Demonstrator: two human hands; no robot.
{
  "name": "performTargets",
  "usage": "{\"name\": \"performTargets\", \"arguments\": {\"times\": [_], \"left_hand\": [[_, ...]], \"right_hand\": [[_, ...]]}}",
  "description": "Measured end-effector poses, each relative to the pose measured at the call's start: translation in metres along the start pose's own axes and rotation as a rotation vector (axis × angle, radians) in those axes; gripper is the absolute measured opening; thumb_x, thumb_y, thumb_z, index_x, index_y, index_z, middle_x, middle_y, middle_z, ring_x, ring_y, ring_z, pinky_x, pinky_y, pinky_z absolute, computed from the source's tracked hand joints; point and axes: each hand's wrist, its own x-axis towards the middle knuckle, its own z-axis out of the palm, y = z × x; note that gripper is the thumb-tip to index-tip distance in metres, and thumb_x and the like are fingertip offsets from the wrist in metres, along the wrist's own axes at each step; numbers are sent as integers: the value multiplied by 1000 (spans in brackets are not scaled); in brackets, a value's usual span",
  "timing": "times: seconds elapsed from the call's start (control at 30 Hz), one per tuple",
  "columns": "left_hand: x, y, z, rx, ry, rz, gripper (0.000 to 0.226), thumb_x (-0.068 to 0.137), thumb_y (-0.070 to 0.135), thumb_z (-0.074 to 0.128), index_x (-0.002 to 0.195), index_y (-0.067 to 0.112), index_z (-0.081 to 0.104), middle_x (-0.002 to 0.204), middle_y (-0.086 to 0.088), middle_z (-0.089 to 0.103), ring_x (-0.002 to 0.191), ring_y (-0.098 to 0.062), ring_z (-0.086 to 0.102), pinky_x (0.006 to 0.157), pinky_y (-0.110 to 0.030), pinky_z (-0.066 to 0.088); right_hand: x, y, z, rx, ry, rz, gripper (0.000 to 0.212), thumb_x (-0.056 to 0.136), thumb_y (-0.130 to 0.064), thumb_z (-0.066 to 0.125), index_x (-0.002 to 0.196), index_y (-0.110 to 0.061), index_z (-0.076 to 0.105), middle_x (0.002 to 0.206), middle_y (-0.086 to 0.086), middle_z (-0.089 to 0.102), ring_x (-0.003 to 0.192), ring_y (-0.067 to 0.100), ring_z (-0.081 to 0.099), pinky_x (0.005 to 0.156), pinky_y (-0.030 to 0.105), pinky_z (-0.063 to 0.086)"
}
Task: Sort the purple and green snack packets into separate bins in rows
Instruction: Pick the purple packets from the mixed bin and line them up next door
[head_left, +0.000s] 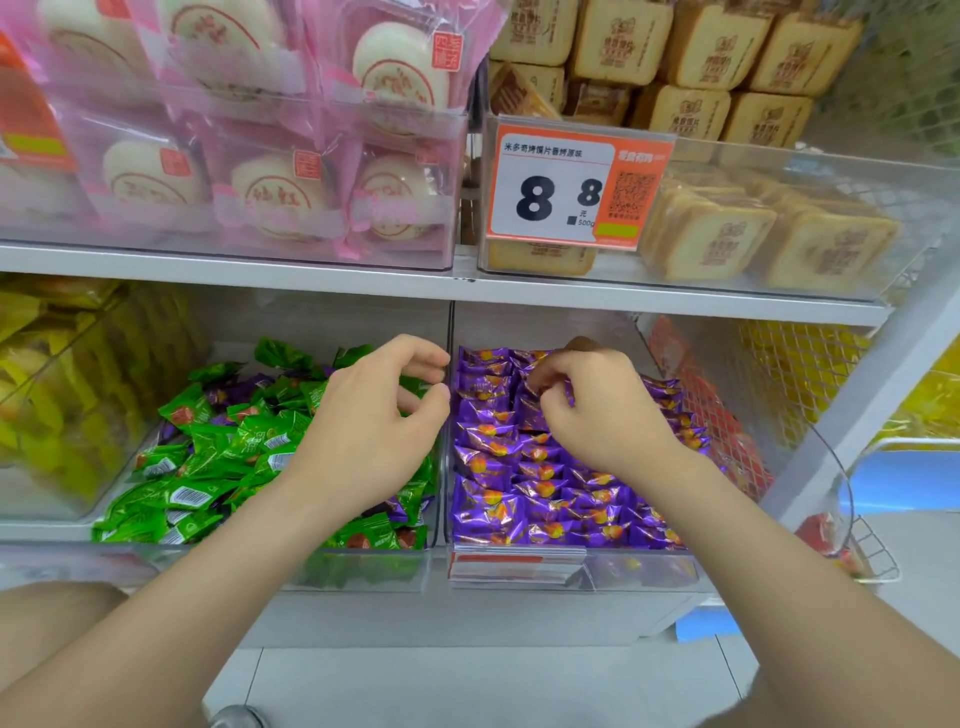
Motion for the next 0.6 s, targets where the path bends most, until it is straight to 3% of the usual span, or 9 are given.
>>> {"name": "performTargets", "arguments": {"times": [0.1,0.2,0.3,0.4,0.5,0.6], "left_hand": [[-4,-9,-14,83,-30,-17,14,97,23,62,106,33,67,87,14,69,70,-7,66,69,-20,52],[-3,-34,-34,342,-104,-42,11,96,27,62,100,36,66,91,10,64,78,-7,60,80,-36,52],[3,-63,-64,480,-109,-138,21,94,23,62,111,34,67,107,-2,56,101,-25,62,93,-41,50],[17,-94,-96,602,-178,-290,48,86,3,59,130,22,64,122,-15,57,117,-37,61,103,-44,50],[35,-121,-120,712,-347,-448,56,85,-3,54,139,11,56,137,-17,60,123,-35,62,101,-43,55],[45,-148,-130,676,-467,-442,64,89,-3,48,151,14,48,150,-10,54,132,-31,57,107,-43,51]], "right_hand": [[-13,-42,-5,247,57,-43,31,85,-8,46,87,-19,75,74,-19,61,68,-5,57,66,18,39],[-26,-85,-4,333,96,-161,26,82,-5,48,85,-17,70,76,-15,58,72,-1,55,68,10,34],[-28,-118,9,349,70,-306,21,82,-3,52,87,-14,69,85,-3,61,81,13,58,75,28,47],[-21,-143,30,185,-54,-413,24,84,-15,50,96,-16,70,93,1,62,90,25,59,81,43,51],[-6,-163,48,4,-187,-390,30,89,-19,54,116,-16,68,106,6,65,102,30,61,89,47,53],[11,-181,63,-103,-264,-367,30,97,-22,55,125,-13,58,114,9,63,109,32,61,91,45,52]]}}
